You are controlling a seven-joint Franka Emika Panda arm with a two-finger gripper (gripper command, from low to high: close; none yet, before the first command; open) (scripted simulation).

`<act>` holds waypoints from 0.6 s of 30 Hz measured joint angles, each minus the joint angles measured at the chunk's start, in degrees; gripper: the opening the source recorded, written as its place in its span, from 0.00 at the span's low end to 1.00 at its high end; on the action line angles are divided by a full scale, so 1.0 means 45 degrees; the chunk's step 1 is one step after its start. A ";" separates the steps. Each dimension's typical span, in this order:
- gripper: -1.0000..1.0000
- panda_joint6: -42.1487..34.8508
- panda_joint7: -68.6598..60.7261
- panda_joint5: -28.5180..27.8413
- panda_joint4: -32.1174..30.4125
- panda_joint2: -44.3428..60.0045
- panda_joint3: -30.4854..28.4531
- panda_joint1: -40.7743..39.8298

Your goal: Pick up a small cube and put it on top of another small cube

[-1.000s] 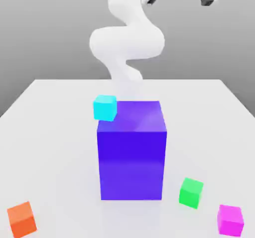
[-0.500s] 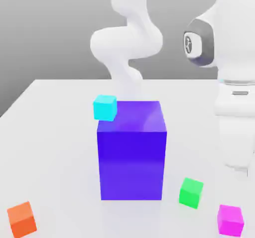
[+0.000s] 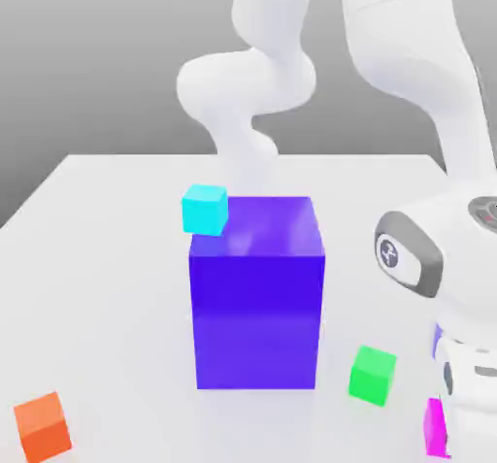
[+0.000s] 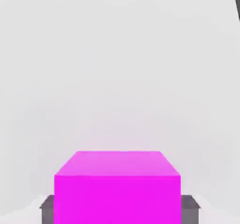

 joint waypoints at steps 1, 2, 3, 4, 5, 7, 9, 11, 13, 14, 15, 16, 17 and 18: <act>0.00 0.0118 0.0003 -0.0008 0.0032 0.0150 -0.0003 0.0003; 0.00 -0.0004 0.0000 -0.0010 -0.0003 -0.0008 0.0001 0.0002; 0.00 -0.0249 -0.0007 -0.0006 -0.0070 -0.0322 0.0011 -0.0004; 0.00 -0.0555 -0.0019 0.0007 -0.0154 -0.0712 0.0027 -0.0016; 0.00 -0.0892 -0.0035 0.0030 -0.0246 -0.1141 0.0046 -0.0031; 0.00 -0.1443 -0.0184 0.0136 -0.0594 -0.2023 0.0113 -0.0127; 0.00 -0.1585 -0.0605 0.0334 -0.1357 -0.2886 0.0180 -0.0311; 0.00 -0.1637 -0.1048 0.0499 -0.2196 -0.3762 0.0220 -0.0476; 0.00 -0.1667 -0.1446 0.0583 -0.3056 -0.4652 0.0223 -0.0603; 0.00 -0.1676 -0.1621 0.0588 -0.3488 -0.5100 0.0199 -0.0646; 0.00 -0.1684 -0.1774 0.0562 -0.3925 -0.5557 0.0173 -0.0714; 0.00 -0.1685 -0.1898 0.0506 -0.4353 -0.5998 0.0161 -0.0768; 0.00 -0.1651 -0.1999 0.0423 -0.4753 -0.6382 0.0201 -0.0890; 0.00 -0.1415 -0.2041 0.0370 -0.4940 -0.6341 0.0236 -0.1005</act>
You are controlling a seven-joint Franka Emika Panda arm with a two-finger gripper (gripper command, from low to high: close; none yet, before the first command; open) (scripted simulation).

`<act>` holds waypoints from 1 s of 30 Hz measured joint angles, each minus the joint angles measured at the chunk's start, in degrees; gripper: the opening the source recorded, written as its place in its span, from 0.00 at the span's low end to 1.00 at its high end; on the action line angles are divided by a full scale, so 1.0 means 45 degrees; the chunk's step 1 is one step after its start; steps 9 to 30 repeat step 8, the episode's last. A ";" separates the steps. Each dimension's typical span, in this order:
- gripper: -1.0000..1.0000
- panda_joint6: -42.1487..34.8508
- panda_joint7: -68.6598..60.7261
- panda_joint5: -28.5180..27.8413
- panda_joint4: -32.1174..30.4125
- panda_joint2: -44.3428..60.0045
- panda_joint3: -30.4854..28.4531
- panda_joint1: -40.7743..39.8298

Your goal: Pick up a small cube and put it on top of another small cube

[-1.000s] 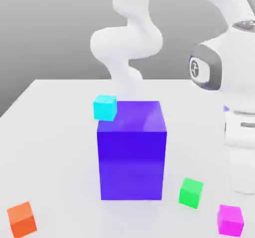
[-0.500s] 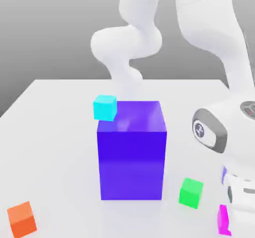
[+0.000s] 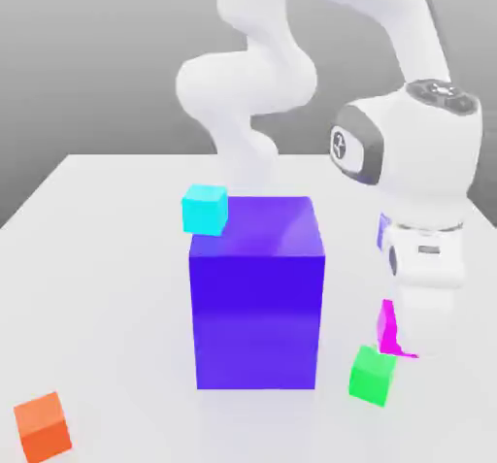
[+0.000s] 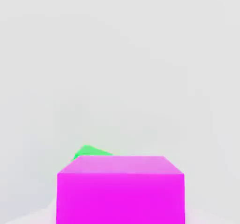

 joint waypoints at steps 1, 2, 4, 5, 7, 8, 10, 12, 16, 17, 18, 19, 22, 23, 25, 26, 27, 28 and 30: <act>0.00 0.0336 -0.0006 -0.0048 -0.0082 0.0250 0.0024 -0.0063; 0.00 0.0722 0.0012 -0.0102 -0.0111 0.0605 0.0049 -0.0027; 0.00 0.1558 0.0080 -0.0216 -0.0104 0.1447 0.0019 0.0007; 1.00 0.1980 0.0123 -0.0277 -0.0088 0.1885 -0.0016 0.0033; 1.00 0.1980 0.0123 -0.0277 -0.0088 0.1885 -0.0016 0.0032; 1.00 0.1980 0.0123 -0.0277 -0.0088 0.1885 -0.0016 0.0032; 1.00 0.1980 0.0123 -0.0277 -0.0088 0.1885 -0.0016 0.0032; 1.00 0.1980 0.0123 -0.0277 -0.0088 0.1885 -0.0016 0.0032; 1.00 0.1980 0.0123 -0.0277 -0.0088 0.1885 -0.0016 0.0032; 1.00 0.1980 0.0123 -0.0277 -0.0088 0.1885 -0.0016 0.0032; 1.00 0.1980 0.0123 -0.0277 -0.0088 0.1885 -0.0016 0.0032; 1.00 0.1980 0.0123 -0.0277 -0.0088 0.1885 -0.0016 0.0032; 1.00 0.1980 0.0123 -0.0277 -0.0088 0.1885 -0.0016 0.0032; 1.00 0.1980 0.0123 -0.0277 -0.0088 0.1885 -0.0016 0.0032; 1.00 0.1980 0.0123 -0.0277 -0.0088 0.1885 -0.0016 0.0032; 1.00 0.1980 0.0123 -0.0277 -0.0088 0.1885 -0.0016 0.0032; 1.00 0.1980 0.0123 -0.0277 -0.0088 0.1885 -0.0016 0.0032; 1.00 0.1980 0.0123 -0.0277 -0.0088 0.1885 -0.0016 0.0032; 1.00 0.1980 0.0123 -0.0277 -0.0088 0.1885 -0.0016 0.0032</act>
